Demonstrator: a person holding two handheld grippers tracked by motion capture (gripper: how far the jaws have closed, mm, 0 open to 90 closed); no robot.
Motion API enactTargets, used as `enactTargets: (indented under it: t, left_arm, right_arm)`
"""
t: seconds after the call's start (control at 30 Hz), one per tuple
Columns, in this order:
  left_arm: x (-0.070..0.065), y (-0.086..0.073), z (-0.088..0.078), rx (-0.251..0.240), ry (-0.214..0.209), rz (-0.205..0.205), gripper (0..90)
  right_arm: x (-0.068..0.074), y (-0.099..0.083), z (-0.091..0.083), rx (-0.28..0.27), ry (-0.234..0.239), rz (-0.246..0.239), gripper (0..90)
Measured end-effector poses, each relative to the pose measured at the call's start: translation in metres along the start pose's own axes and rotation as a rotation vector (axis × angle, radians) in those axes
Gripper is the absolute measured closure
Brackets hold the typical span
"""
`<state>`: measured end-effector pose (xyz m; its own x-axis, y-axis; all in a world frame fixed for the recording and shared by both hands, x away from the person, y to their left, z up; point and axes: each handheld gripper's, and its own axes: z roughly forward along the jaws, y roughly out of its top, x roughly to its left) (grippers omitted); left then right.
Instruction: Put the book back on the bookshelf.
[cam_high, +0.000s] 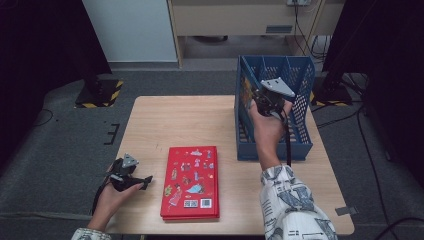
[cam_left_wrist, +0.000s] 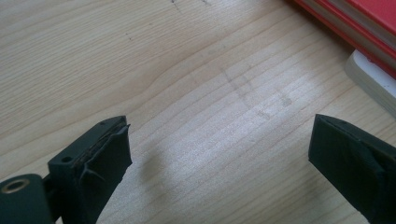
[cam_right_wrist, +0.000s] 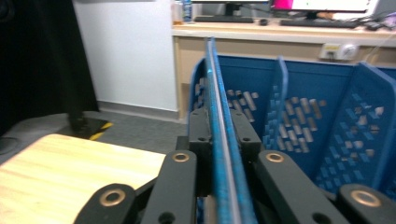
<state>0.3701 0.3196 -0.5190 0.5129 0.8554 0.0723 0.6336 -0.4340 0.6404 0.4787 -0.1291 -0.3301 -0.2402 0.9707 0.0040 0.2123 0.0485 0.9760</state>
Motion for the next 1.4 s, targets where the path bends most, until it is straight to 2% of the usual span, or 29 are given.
enactTargets:
  t: [0.37, 0.63, 0.97, 1.07, 1.4]
  left_arm:
    - [0.000, 0.000, 0.000, -0.004, -0.003, -0.001, 5.0]
    - [0.002, 0.000, -0.001, -0.004, -0.004, 0.001, 5.0]
    - [0.001, 0.000, -0.001, -0.004, -0.005, 0.003, 5.1]
    - [0.001, 0.000, 0.000, -0.004, -0.007, 0.003, 5.1]
    - [0.000, 0.000, 0.000, -0.003, -0.006, 0.004, 5.0]
  right_arm:
    - [0.001, 0.004, 0.013, -0.020, -0.046, 0.028, 83.1]
    - [0.003, 0.005, 0.023, -0.025, -0.073, 0.031, 83.0]
    - [0.001, 0.005, 0.024, -0.031, -0.105, 0.033, 83.0]
    - [0.000, 0.004, 0.024, -0.028, -0.101, 0.049, 82.9]
    - [0.020, -0.001, 0.022, -0.039, -0.069, -0.005, 80.1]
